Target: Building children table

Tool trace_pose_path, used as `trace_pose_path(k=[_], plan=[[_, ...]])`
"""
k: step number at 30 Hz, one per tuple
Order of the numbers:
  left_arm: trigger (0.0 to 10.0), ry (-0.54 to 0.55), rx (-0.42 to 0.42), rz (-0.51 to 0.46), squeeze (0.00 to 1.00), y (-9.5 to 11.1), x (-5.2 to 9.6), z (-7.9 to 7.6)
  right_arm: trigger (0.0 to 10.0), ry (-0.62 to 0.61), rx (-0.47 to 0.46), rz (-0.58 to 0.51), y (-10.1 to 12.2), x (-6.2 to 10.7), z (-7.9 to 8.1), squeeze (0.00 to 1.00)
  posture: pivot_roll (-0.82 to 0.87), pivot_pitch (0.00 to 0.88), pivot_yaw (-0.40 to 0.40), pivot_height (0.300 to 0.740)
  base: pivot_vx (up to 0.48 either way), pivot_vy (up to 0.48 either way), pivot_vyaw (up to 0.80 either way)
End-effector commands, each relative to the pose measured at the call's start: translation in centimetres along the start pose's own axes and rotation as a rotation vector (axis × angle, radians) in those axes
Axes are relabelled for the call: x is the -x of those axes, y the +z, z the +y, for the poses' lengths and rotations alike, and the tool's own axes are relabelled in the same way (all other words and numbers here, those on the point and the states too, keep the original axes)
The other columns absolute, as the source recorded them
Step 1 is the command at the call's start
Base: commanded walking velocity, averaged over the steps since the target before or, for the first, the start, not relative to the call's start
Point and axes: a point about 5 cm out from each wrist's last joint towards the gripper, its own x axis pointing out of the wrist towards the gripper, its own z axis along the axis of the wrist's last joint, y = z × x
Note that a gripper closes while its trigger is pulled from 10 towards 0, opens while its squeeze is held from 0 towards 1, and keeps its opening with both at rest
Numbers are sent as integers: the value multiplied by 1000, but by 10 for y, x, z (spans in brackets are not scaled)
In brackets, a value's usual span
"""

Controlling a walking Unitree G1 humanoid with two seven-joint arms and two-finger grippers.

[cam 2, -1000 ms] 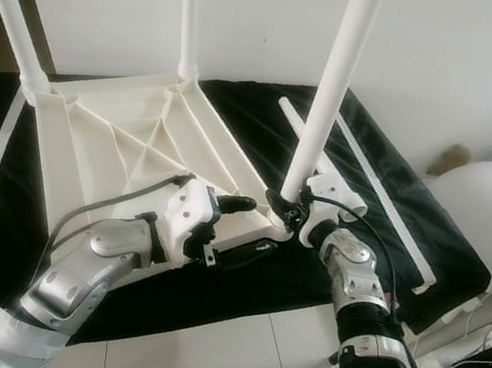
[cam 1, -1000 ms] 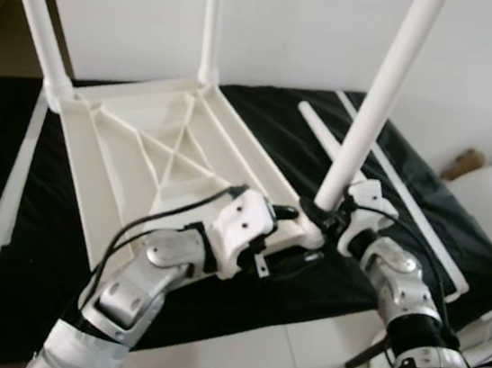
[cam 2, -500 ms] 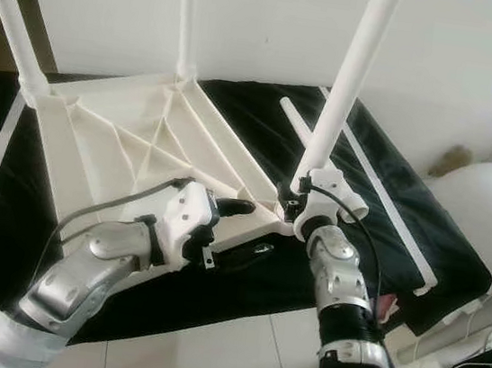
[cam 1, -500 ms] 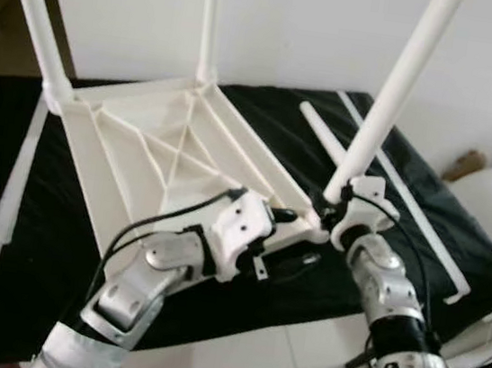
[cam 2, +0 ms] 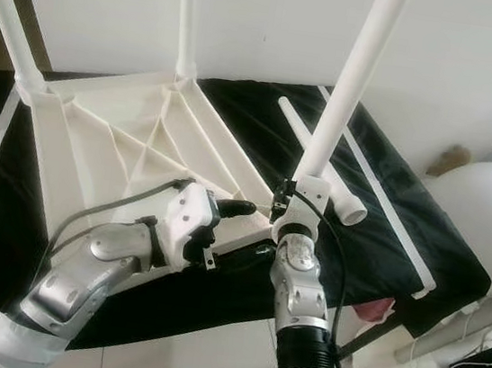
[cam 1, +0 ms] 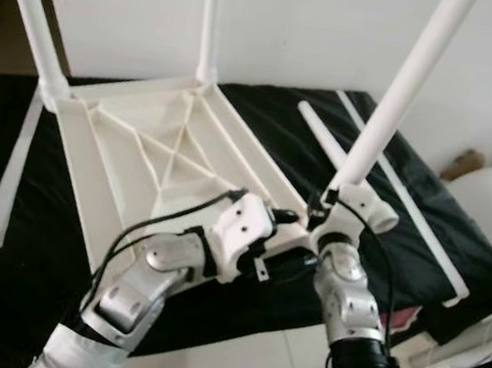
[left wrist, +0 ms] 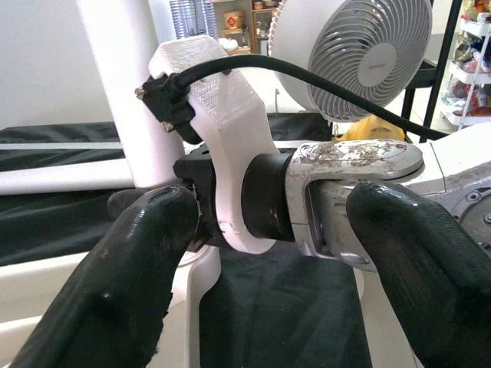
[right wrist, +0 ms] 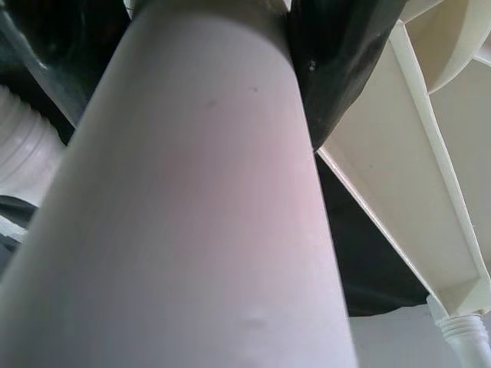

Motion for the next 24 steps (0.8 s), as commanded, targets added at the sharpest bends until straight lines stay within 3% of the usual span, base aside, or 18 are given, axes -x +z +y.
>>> trace_pose_path(k=[1, 3, 4, 7, 8, 23, 24], plan=[[10000, -24, -5, -8, 0, 1, -1, -2, 10000, -33, -33, 98, -19, 5, -5, 0, -45, 3, -30, 740, 0, 0, 0], [10000, -24, -8, -8, 0, 1, -2, -1, 10000, -38, -25, 100, -17, 6, -8, 0, -44, 3, -34, 740, 0, 0, 0], [10000, -23, -9, -9, 0, 2, -1, -1, 10000, -36, -16, 94, -15, 7, -9, 227, -43, 3, -34, 740, 0, 0, 0], [10000, -22, -9, -10, 0, 2, -1, -1, 10000, -32, -10, 88, -14, 8, -9, 227, -42, 3, -34, 740, 0, 0, 0], [10000, -22, -8, -10, 0, 2, -1, -2, 10000, -28, -8, 82, -13, 8, -9, 1000, -41, 4, -35, 740, 0, 0, 0], [10000, -21, -7, -10, 0, 2, 0, -1, 10000, 184, 36, 22, 3, 7, -24, 973, -48, 11, -27, 740, 0, 0, 0], [10000, -21, -7, -11, 0, 3, -1, -1, 10000, 235, 38, 27, 4, 6, -28, 133, -48, 11, -27, 740, 0, 0, 0]])
